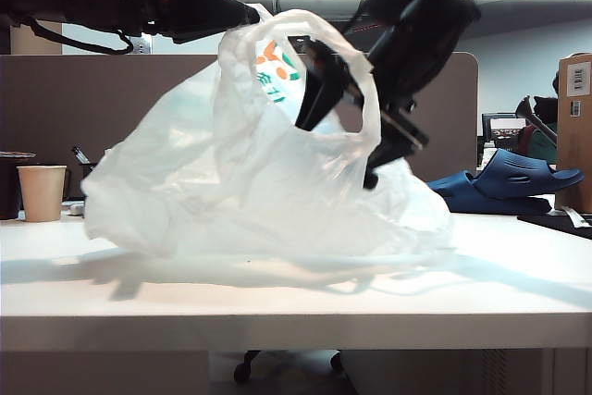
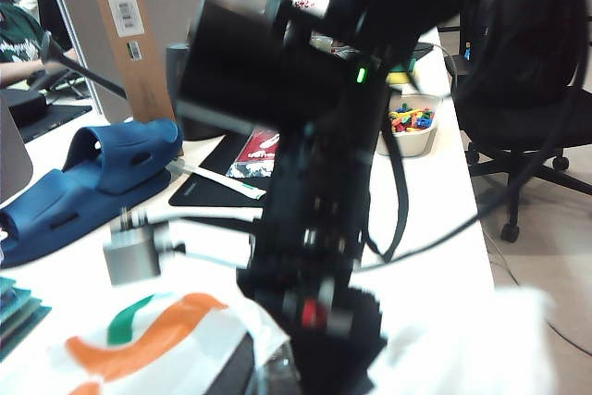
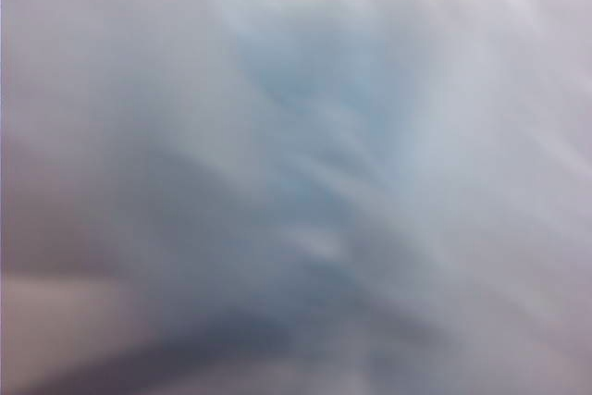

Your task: Put the power bank into the bag.

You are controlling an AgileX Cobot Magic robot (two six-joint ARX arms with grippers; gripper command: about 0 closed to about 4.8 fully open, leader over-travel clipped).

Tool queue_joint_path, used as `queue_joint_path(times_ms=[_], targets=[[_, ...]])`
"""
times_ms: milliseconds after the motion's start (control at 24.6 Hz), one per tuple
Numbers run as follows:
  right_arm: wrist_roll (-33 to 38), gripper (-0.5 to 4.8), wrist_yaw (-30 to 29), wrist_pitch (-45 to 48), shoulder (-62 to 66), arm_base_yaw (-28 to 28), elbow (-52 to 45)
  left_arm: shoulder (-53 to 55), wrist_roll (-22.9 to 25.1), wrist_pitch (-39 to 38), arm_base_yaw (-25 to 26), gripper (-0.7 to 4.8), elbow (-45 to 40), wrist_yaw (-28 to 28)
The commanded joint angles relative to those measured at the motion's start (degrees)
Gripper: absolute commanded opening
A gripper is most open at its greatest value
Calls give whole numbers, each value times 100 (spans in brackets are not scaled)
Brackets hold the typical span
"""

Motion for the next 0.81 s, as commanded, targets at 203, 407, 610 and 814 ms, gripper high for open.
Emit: queue_joint_path(times_ms=[203, 407, 610, 814], targets=[[81, 256, -284, 621, 372, 57, 44, -26, -13, 273, 7, -6, 15, 42], [76, 256, -385, 970, 474, 424, 44, -24, -9, 254, 7, -6, 15, -11], [79, 256, -310, 1539, 511, 717, 44, -24, -7, -243, 7, -6, 15, -699], [374, 256, -345, 1873, 658, 798, 44, -26, -9, -382, 7, -6, 15, -713]])
